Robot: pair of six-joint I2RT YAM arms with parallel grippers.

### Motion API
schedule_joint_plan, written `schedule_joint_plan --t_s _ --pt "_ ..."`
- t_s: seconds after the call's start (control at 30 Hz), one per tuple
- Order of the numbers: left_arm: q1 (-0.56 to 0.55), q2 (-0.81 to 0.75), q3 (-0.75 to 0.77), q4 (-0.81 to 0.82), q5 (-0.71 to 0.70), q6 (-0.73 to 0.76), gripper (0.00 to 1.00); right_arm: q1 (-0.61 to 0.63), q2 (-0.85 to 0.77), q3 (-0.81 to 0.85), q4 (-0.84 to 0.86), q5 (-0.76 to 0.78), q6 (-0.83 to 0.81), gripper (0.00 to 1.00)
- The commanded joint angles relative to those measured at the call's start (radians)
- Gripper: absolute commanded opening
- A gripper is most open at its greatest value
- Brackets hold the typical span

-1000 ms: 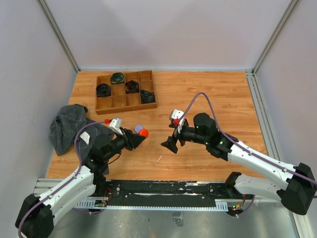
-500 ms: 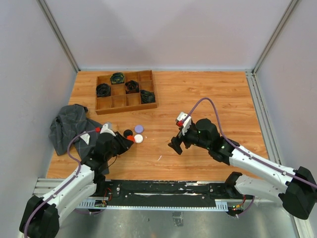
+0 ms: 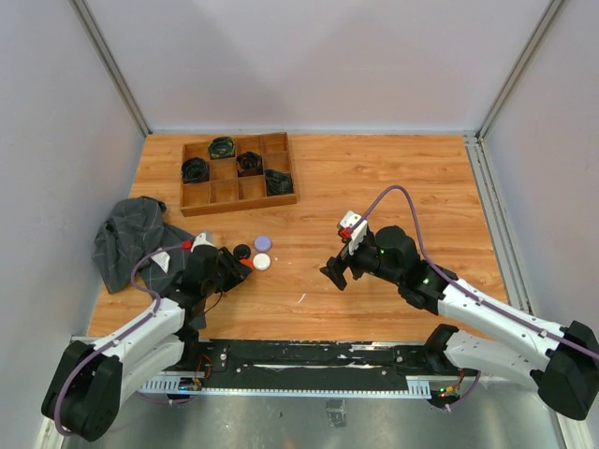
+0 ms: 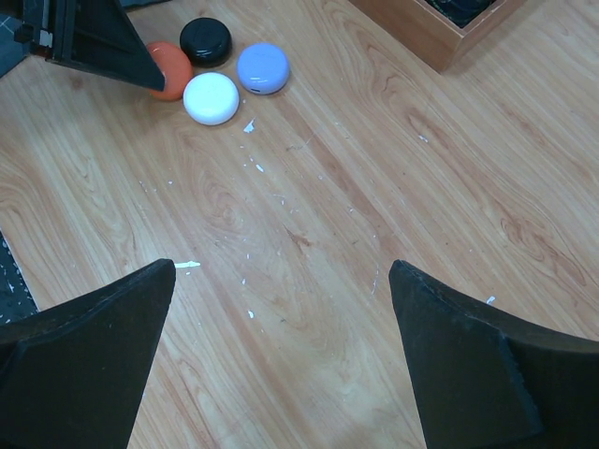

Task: Insert the wireless bluetooth earbuds into the charging case
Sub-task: Place the charging case at the center of the board.

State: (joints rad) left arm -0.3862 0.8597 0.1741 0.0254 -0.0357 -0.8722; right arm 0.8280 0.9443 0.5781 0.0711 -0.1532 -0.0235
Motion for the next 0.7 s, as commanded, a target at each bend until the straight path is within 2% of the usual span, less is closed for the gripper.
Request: schedule_joint_plan --t_s 0.0,0.17,0.3,0.43,0.57,0.67 --pt "0.010 0.023 0.018 0.053 0.023 -0.009 0.44 -0.013 -0.016 -0.015 0.026 0.022 0.014 0.99" --pt "0.010 0.016 0.020 0.043 0.029 -0.012 0.56 -0.012 -0.013 -0.015 0.026 0.032 0.016 0.99" --pt "0.010 -0.026 0.046 -0.034 -0.022 0.011 0.72 -0.017 -0.004 -0.007 0.012 0.063 0.022 0.99" --pt "0.010 -0.068 0.079 -0.123 -0.066 0.036 0.83 -0.039 0.018 0.013 -0.021 0.110 0.059 0.99" --pt "0.010 -0.105 0.141 -0.240 -0.121 0.043 0.92 -0.105 0.069 0.063 -0.129 0.210 0.176 0.98" --pt "0.010 -0.137 0.204 -0.349 -0.156 0.096 0.95 -0.206 0.119 0.110 -0.260 0.220 0.263 0.98"
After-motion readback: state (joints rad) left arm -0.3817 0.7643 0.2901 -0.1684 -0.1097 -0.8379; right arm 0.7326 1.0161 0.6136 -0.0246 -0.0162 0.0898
